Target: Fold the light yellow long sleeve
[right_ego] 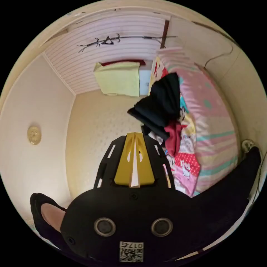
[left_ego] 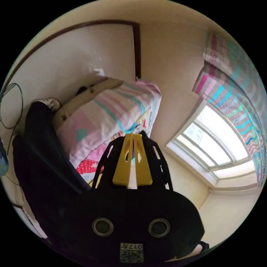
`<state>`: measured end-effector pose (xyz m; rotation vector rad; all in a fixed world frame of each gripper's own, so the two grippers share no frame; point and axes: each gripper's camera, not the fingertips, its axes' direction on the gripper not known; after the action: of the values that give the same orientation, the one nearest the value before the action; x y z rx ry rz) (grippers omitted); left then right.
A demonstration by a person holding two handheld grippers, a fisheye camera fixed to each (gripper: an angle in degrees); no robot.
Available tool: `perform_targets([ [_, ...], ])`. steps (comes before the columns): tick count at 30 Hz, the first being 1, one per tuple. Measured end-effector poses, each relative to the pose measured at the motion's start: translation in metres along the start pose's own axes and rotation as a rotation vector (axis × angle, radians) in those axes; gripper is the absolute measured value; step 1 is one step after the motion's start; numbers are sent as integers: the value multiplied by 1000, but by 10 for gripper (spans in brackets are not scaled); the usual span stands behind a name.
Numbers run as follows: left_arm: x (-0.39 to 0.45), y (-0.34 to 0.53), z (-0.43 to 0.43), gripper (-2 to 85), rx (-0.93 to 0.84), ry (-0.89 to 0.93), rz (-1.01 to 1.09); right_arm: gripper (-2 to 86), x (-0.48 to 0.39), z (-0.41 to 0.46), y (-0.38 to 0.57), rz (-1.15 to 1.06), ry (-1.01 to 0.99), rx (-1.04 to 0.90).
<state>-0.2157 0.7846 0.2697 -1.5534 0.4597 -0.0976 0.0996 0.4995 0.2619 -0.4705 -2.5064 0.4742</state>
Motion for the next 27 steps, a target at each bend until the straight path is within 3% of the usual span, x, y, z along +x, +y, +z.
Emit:
perform_targets([
  [1, 15, -8, 39, -10, -158, -32, 41, 3, 13, 50, 7, 36, -69, -169],
  [3, 79, 9, 191, -10, -741, -341, 301, 3, 21, 127, 31, 75, -107, -450],
  [4, 92, 24, 226, -10, -873, -441, 375, 4, 17, 177, 57, 60, -93, -640],
  [6, 120, 110, 331, -10, -1296, -861, 693, 4, 1, 239, 103, -12, -81, -911],
  [8, 124, 179, 370, -10, -1440, -1149, 1021, 4, -17, 282, 154, -89, -104, -1146],
  [9, 115, 220, 382, -10, -1469, -1316, 1257, 4, -25, 300, 186, -118, -125, -1271],
  [12, 59, 280, 383, -9, -1419, -1591, 1663, 4, -23, 315, 244, -107, -97, -1475],
  [15, -10, 304, 369, -9, -1388, -1680, 1741, 5, -5, 307, 264, -67, 85, -1522],
  [21, -77, 337, 357, -4, -1298, -1558, 1656, 15, -25, 300, 238, -233, 345, -1420],
  [27, -97, 343, 370, 24, -1063, -1364, 1697, 98, -5, 335, 225, -484, 567, -1496],
])
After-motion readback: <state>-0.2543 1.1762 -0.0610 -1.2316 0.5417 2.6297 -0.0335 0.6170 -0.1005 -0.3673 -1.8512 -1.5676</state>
